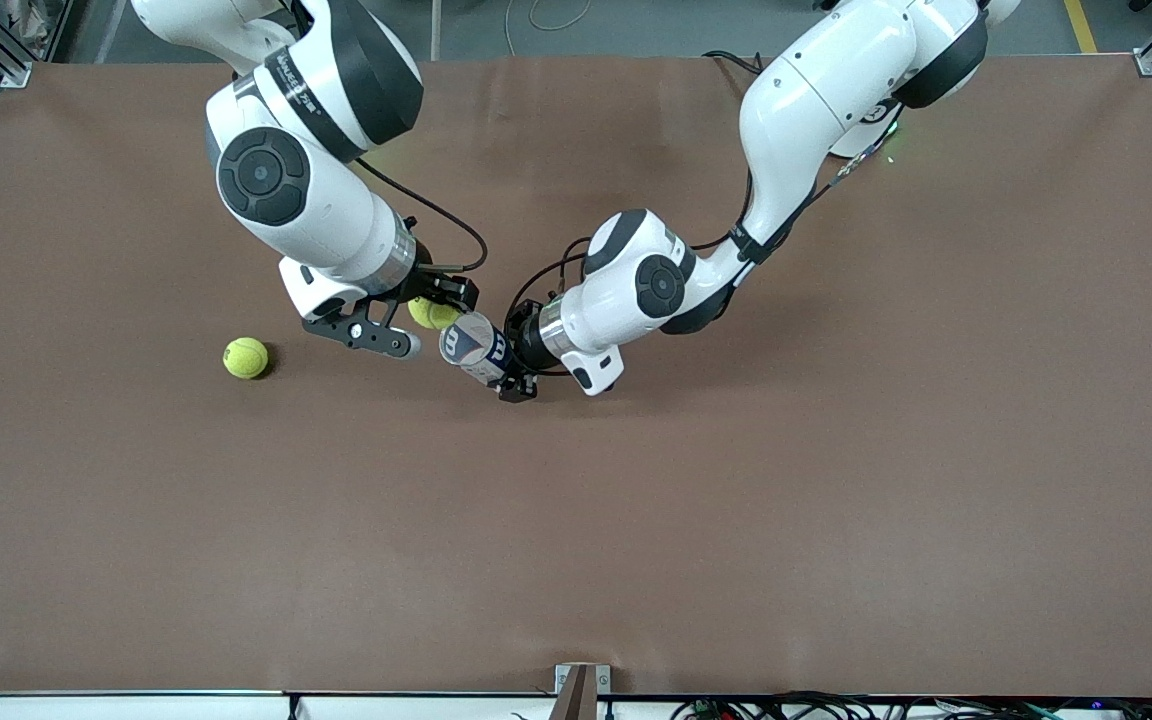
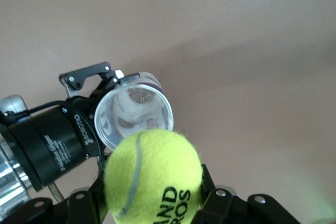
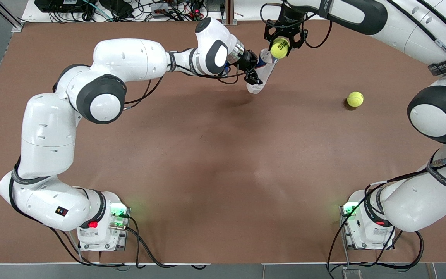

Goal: Insert tennis ball vertically with right arm
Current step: 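Lower the ball into the can opening with the right gripper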

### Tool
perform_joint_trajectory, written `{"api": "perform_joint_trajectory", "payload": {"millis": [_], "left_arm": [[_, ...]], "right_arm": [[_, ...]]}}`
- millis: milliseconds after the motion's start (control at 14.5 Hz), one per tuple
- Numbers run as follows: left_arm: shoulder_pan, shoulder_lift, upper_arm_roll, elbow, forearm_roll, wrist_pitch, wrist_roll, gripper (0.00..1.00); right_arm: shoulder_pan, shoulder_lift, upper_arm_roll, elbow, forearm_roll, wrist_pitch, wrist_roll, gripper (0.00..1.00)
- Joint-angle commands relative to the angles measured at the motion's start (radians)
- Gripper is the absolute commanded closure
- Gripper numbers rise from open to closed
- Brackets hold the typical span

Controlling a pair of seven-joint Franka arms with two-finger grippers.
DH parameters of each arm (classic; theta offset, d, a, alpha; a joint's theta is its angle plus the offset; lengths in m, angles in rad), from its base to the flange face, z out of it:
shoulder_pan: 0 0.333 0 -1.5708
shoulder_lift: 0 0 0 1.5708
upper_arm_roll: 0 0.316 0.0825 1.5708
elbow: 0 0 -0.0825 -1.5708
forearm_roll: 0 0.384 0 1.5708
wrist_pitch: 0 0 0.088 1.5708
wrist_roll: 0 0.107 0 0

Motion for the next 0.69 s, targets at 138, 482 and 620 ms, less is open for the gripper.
{"api": "perform_joint_trajectory", "payload": {"millis": [138, 482, 620], "left_arm": [[-0.001, 0.015, -0.01, 0.022, -0.034, 0.008, 0.028, 0.28], [-0.001, 0.015, -0.01, 0.022, -0.035, 0.008, 0.029, 0.28], [-0.001, 0.015, -0.01, 0.022, -0.037, 0.008, 0.028, 0.28]], "right_arm": [[0.012, 0.05, -0.011, 0.001, 0.021, 0.084, 0.015, 0.55], [0.022, 0.08, -0.011, 0.002, 0.019, 0.115, 0.017, 0.55], [0.022, 0.084, -0.011, 0.002, 0.019, 0.118, 0.017, 0.54]]}}
